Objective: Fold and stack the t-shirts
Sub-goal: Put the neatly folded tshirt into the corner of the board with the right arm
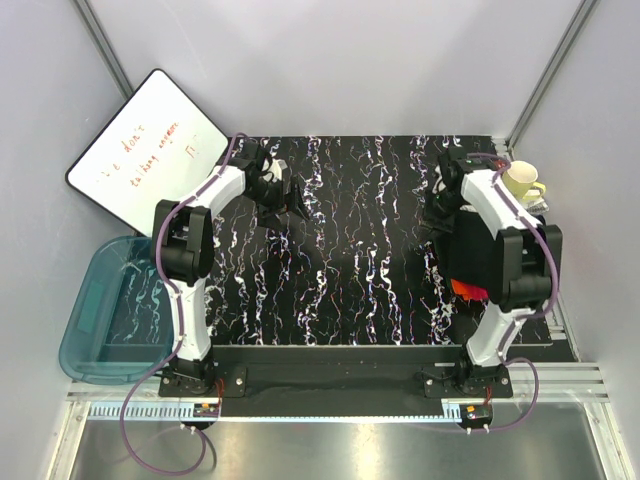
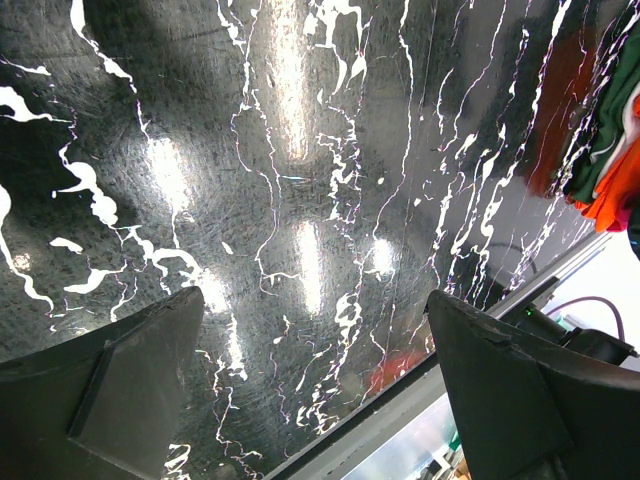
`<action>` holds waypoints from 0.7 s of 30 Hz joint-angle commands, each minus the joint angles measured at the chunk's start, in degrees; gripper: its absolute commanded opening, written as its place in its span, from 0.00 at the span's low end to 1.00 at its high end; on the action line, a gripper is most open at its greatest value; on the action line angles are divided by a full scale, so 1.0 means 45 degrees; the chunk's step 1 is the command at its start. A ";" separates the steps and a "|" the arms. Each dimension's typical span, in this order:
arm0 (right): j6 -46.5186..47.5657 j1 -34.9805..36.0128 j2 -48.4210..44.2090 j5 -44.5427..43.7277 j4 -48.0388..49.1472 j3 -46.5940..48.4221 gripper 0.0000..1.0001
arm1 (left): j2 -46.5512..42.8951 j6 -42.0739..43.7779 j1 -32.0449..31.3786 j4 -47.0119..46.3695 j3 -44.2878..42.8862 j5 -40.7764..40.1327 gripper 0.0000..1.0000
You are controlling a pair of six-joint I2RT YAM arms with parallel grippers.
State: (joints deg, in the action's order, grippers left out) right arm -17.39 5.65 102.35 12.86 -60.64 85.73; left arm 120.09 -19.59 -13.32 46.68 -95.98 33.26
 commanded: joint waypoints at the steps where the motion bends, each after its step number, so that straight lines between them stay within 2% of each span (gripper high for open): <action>1: -0.0043 0.0190 0.1044 0.0228 0.0526 -0.0010 0.00 | -0.0164 0.0214 -0.0047 -0.0118 -0.0037 0.0305 0.99; 9: 0.0250 0.0405 0.3249 -0.1412 -0.0390 0.0830 0.00 | -0.0183 0.0233 -0.0047 -0.0118 -0.0057 0.0286 0.99; 16: -0.0101 0.0405 0.4111 -0.4590 -0.1541 0.1085 0.00 | -0.0164 0.0233 -0.0047 -0.0099 -0.0076 0.0286 0.99; 21: -0.0101 0.0405 0.4678 -0.5846 -0.1973 0.0832 0.00 | -0.0125 0.0253 -0.0047 -0.0118 -0.0096 0.0305 0.99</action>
State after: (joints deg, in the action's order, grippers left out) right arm -17.39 7.14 122.10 -4.99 -65.84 88.49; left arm 120.09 -19.29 -13.32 46.68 -95.98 33.23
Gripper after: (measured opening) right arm 0.009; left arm 0.987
